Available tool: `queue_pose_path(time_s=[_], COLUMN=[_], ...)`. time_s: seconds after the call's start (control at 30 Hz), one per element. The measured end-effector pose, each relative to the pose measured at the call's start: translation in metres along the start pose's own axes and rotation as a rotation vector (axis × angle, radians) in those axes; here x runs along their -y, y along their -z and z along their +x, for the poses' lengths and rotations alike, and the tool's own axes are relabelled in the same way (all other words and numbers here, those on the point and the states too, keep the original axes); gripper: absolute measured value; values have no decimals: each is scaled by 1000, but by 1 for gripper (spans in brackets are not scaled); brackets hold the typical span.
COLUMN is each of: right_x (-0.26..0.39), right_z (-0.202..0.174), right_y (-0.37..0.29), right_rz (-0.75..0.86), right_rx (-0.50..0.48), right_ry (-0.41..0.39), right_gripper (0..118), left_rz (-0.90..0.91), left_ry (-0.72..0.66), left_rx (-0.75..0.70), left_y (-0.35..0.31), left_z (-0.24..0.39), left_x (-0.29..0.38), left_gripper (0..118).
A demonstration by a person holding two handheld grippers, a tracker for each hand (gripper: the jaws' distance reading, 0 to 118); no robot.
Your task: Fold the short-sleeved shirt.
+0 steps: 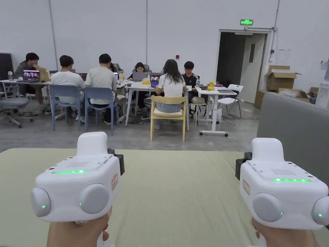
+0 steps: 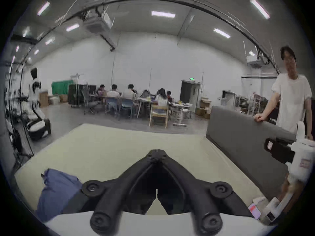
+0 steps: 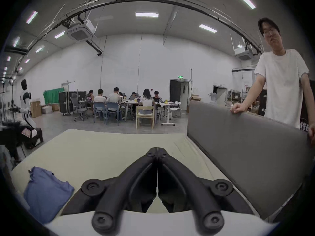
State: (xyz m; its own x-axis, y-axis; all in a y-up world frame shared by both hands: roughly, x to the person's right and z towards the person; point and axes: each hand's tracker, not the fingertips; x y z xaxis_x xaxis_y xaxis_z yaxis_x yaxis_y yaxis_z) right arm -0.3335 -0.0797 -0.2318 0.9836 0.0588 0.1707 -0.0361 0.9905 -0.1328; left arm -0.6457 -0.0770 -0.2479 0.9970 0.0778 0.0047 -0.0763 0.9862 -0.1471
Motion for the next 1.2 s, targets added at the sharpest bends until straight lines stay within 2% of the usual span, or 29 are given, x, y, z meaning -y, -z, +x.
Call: queue_pose_path(time_s=[0.13,0.23,0.33,0.57,0.67,0.73,0.9,1.2], right_x=[-3,-10,-21,-34,-30,-26,-12,30], right_z=[-3,-33,-94,-295,-360,-386,-413,-419], right_y=[4,8,10,-38,-76,-94,-104,-73], right_rz=[-4,9,40,63,44,23,-17,-118], right_rx=[-18,-81,-225,-703,-865,-930,-966,-915], right_ry=[1,0,-42,-35,-20,-26,-49,-145], right_gripper=[3,3,3,3,3,3,3,3], left_rz=[12,19,43,49,19,-3,-35,-222], left_ry=[3,-16,-12,-48,-67,-74,-83,-141], left_rx=[-24,-72,-182,-623,-802,-838,-832,-627], left_y=[-2,-13,-37,-155,-208,-230,-230,-122], left_z=[-9,-33,-75,-223,-275,-295,-315,-329], left_x=[-4,-10,-17,-18,-10,-5,13,80], left_gripper=[0,0,0,0,0,0,0,0])
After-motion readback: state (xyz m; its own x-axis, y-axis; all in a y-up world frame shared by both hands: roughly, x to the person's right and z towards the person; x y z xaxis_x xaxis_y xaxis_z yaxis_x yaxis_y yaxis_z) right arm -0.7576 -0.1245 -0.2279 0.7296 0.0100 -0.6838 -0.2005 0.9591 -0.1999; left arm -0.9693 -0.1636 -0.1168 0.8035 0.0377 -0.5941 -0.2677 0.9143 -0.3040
